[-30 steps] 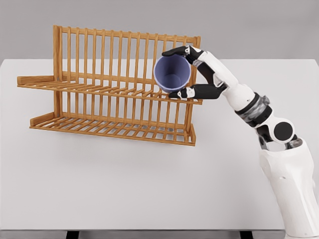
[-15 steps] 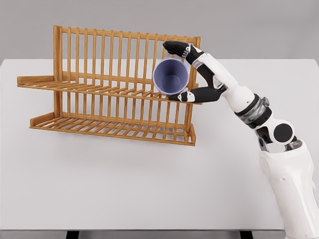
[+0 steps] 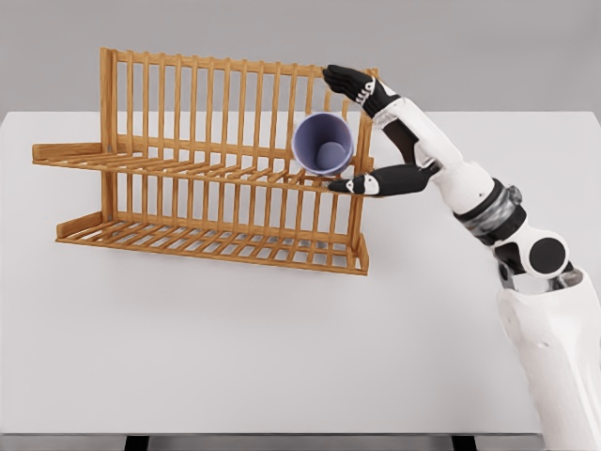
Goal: Right arm put cup on second shelf
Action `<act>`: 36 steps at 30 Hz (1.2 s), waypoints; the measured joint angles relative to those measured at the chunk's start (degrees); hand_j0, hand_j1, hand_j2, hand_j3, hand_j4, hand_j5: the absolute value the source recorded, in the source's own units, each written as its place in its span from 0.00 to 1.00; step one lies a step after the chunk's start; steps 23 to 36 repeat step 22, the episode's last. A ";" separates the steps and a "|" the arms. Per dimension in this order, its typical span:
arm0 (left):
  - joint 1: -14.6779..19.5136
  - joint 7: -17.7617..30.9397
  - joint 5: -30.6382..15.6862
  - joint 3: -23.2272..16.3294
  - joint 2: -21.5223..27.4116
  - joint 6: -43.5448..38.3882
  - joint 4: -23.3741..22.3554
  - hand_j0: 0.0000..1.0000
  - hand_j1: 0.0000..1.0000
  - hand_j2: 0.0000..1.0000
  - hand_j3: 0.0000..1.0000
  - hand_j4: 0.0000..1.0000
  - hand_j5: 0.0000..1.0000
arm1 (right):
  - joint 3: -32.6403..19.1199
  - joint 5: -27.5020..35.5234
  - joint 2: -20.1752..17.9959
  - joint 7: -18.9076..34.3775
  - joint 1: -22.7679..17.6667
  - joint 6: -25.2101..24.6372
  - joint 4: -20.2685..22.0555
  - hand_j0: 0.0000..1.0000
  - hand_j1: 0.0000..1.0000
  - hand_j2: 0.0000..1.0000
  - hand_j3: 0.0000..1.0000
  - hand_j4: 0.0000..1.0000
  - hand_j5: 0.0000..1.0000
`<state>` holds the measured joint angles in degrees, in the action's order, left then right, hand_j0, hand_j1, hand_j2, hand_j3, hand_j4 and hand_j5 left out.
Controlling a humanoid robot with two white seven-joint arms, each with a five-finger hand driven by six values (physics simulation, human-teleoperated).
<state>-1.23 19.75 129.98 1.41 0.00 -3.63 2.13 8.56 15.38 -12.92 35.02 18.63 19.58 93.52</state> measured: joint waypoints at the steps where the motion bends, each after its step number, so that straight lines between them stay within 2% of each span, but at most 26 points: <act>1: 0.00 0.00 0.00 0.00 0.00 0.00 0.00 1.00 1.00 1.00 1.00 1.00 1.00 | -0.39 1.21 -1.12 0.00 -0.97 0.00 0.39 1.00 1.00 1.00 1.00 1.00 1.00; 11: 0.00 0.00 0.00 0.00 0.00 0.00 0.00 1.00 1.00 1.00 1.00 1.00 1.00 | -8.18 10.46 -12.07 0.00 -9.58 0.06 3.02 1.00 1.00 1.00 1.00 1.00 1.00; 18: 0.00 0.00 0.00 0.00 0.00 -0.01 0.00 1.00 1.00 1.00 1.00 1.00 1.00 | -11.81 11.79 -16.88 -0.01 -11.60 -0.06 3.12 1.00 1.00 1.00 1.00 1.00 1.00; 22: 0.00 0.00 0.00 0.00 0.00 -0.01 0.00 1.00 1.00 1.00 1.00 1.00 1.00 | -11.95 11.90 -17.97 -0.01 -11.60 -0.09 3.12 1.00 1.00 1.00 1.00 1.00 1.00; 36: 0.00 0.00 0.00 0.00 0.00 -0.01 0.00 1.00 1.00 1.00 1.00 1.00 1.00 | -11.95 11.90 -17.97 -0.01 -11.60 -0.09 3.12 1.00 1.00 1.00 1.00 1.00 1.00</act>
